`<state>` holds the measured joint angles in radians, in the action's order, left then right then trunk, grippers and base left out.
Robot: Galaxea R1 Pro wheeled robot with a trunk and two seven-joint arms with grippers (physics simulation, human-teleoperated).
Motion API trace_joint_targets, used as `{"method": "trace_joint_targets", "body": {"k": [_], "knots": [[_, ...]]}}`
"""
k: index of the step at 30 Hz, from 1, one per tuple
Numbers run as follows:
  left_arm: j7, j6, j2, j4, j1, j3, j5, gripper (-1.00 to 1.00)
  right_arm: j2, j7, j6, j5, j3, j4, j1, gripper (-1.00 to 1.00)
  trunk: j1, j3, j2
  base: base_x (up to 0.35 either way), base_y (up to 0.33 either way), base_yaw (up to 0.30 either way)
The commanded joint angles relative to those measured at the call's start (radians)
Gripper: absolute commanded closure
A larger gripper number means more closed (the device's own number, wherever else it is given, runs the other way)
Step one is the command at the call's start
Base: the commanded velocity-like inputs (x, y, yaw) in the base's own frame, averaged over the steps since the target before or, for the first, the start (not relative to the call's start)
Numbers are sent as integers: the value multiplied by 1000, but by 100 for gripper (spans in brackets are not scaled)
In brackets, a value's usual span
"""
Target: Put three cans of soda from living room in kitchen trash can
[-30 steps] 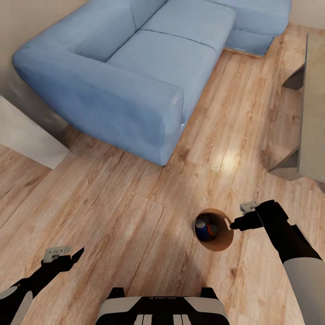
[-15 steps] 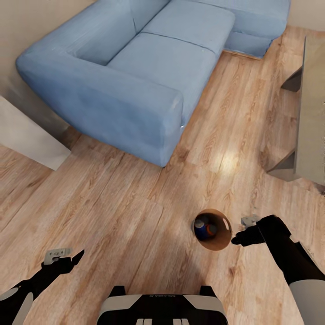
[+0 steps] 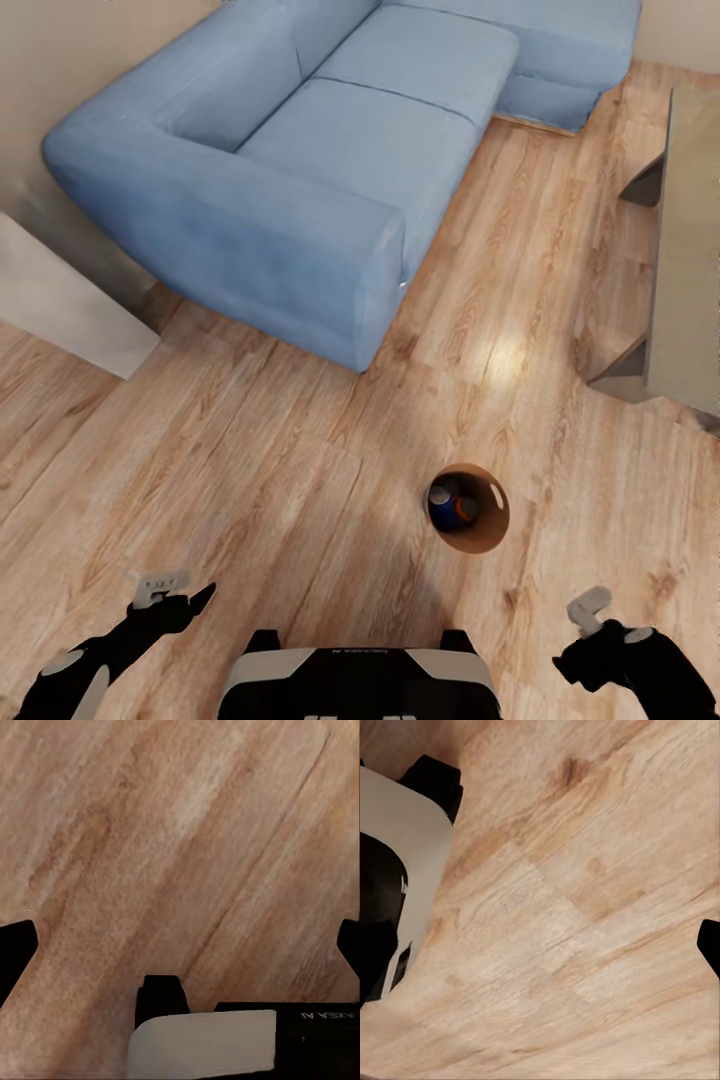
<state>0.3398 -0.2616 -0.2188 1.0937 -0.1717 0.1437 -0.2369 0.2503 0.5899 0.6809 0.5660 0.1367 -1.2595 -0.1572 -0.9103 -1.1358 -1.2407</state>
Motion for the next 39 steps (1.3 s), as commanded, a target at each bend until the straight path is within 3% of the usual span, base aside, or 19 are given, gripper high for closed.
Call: {"method": "trace_joint_targets", "body": {"k": [1, 2, 3, 4, 7, 8, 12, 14, 17, 19, 20, 21, 26, 29, 39], "knots": [[-19, 0, 0, -46, -3, -35, 11, -100, -5, 1, -81, -12, 61, 17, 43, -100, 4, 3, 7, 0, 0, 0], [-27, 1, 1, -72, -4, -53, 19, -100, -7, 2, -124, -22, 94, 32, 61, -100, 8, 6, 14, 0, 0, 0], [-27, 1, 1, -72, -4, -53, 19, -100, -7, 2, -124, -22, 94, 32, 61, -100, 12, 10, 21, 0, 0, 0], [-39, 3, 1, -130, -5, -80, 31, -100, -10, 5, -218, -44, 160, 72, 89, -100, 15, 13, 28, 0, 0, 0], [-48, 14, 1, -234, -6, -102, 42, -100, -12, 8, -375, -69, 247, 145, 115, -100, 27, 22, 49, 0, 0, 0], [-48, 32, -1, -308, -7, -110, 46, -100, -12, 9, -467, -78, 291, 196, 128, -100, 31, 25, 56, 0, 0, 0], [-47, 108, -5, -471, -6, -118, 49, -100, -12, 9, -606, -88, 347, 309, 149, -100, 46, 38, 84, 0, 0, 0], [-49, 166, -7, -555, -6, -120, 51, -100, -11, 8, -668, -91, 362, 372, 154, -100, 54, 44, 98, 0, 0, 0], [-57, 329, -11, -768, -6, -123, 50, -100, -12, -14, -846, -95, 382, 562, 160, -100, 65, 53, 119, 0, 0, 0], [-71, 395, -12, -843, -5, -123, 48, -100, -12, -30, -911, -95, 386, 645, 161, -100, 73, 60, 133, 0, 0, 0], [-85, 424, -13, -875, -5, -123, 47, -100, -12, -41, -939, -96, 387, 683, 162, -100, 77, 63, 140, 0, 0, 0], [-141, 474, -13, -925, -3, -122, 45, -100, -12, -71, -987, -96, 388, 763, 162, -100, 81, 66, 147, 0, 0, 0], [-265, 547, -12, -992, 3, -120, 43, -100, -14, -168, -1077, -97, 388, 938, 163, -100, 100, 82, 182, 0, 0, 0], [-303, 587, -12, -1006, 24, -118, 42, -100, -17, -217, -1110, -97, 387, 1003, 163, -100, 111, 91, 203, 0, 0, 0], [-356, 646, -20, -1016, 88, -48, 18, -100, -36, -276, -1131, -99, 388, 1073, 163, -100, 150, 122, 273, 0, 0, 0]]}}
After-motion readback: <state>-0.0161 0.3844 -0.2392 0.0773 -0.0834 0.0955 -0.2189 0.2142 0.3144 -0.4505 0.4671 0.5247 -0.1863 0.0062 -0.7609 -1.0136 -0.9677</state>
